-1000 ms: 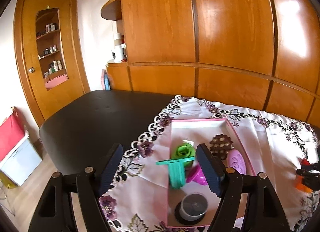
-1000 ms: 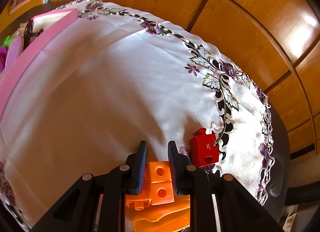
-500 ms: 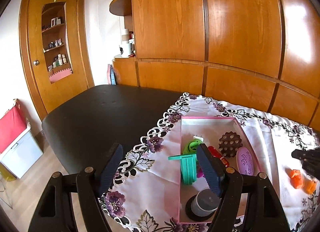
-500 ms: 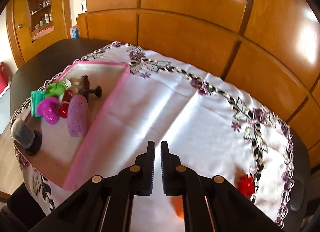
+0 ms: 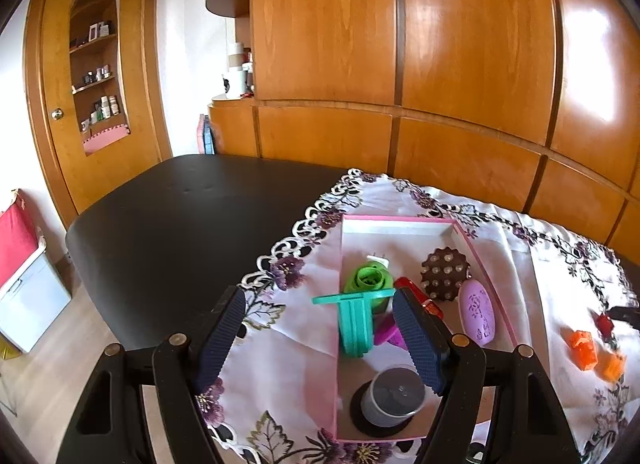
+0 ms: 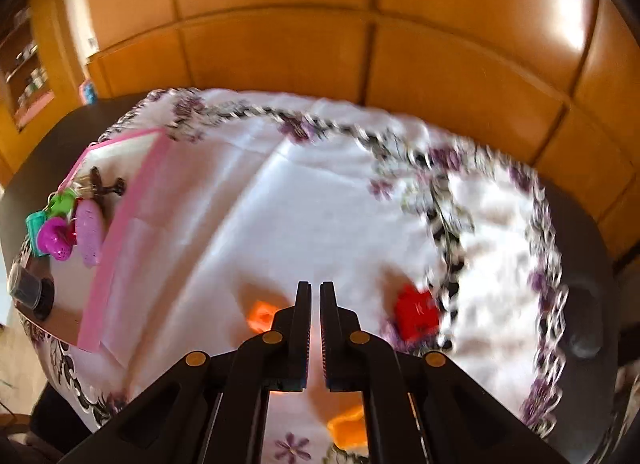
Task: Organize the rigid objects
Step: 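Carry the orange blocks into the tray and open the right tool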
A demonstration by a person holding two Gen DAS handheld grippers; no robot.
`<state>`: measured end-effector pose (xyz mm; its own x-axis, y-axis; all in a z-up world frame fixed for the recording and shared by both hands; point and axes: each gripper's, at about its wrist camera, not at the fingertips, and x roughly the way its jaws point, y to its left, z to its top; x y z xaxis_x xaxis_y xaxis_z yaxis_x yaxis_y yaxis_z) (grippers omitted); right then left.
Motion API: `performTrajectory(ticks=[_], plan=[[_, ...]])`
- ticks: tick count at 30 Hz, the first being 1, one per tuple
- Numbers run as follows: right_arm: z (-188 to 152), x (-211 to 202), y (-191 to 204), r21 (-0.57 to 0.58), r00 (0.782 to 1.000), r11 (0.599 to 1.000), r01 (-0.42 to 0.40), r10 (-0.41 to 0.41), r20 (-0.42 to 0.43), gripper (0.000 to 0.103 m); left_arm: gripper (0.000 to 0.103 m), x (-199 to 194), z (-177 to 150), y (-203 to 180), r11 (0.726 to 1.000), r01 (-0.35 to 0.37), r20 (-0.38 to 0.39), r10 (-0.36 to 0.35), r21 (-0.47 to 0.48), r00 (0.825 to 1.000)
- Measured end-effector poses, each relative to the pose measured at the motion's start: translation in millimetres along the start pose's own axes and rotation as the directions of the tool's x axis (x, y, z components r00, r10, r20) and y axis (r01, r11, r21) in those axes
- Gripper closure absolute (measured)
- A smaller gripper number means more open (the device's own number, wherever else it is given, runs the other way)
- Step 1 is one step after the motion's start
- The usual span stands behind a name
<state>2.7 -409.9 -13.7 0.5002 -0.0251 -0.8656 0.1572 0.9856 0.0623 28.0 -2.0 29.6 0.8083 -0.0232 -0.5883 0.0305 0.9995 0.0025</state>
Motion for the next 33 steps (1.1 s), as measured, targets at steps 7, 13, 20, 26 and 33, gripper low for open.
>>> performTrajectory(ticks=[7, 13, 20, 26, 33], plan=[[-15, 42, 12, 0.045, 0.989, 0.996, -0.076, 0.081, -0.124, 0.070, 0.025, 0, -2, -8, 1.000, 0.007, -0.006, -0.007, 0.024, 1.000], [-22, 53, 49, -0.091, 0.993, 0.995, 0.041, -0.051, -0.109, 0.073, 0.025, 3, -4, -2, 1.000, -0.006, -0.015, 0.006, 0.020, 1.000], [7, 4, 96, -0.156, 0.996, 0.988, -0.007, 0.020, 0.084, 0.074, 0.025, 11, -7, 9, 1.000, -0.013, -0.043, 0.012, -0.005, 0.999], [20, -11, 178, -0.308, 0.968, 0.932, -0.189, 0.229, 0.099, 0.073, 0.025, 15, -11, 16, 0.995, 0.075, -0.090, -0.080, -0.060, 0.993], [0, 36, 262, -0.442, 0.968, 0.864, -0.241, 0.243, -0.053, 0.074, 0.025, 18, -13, 16, 0.995, 0.083, -0.101, -0.089, -0.062, 0.991]])
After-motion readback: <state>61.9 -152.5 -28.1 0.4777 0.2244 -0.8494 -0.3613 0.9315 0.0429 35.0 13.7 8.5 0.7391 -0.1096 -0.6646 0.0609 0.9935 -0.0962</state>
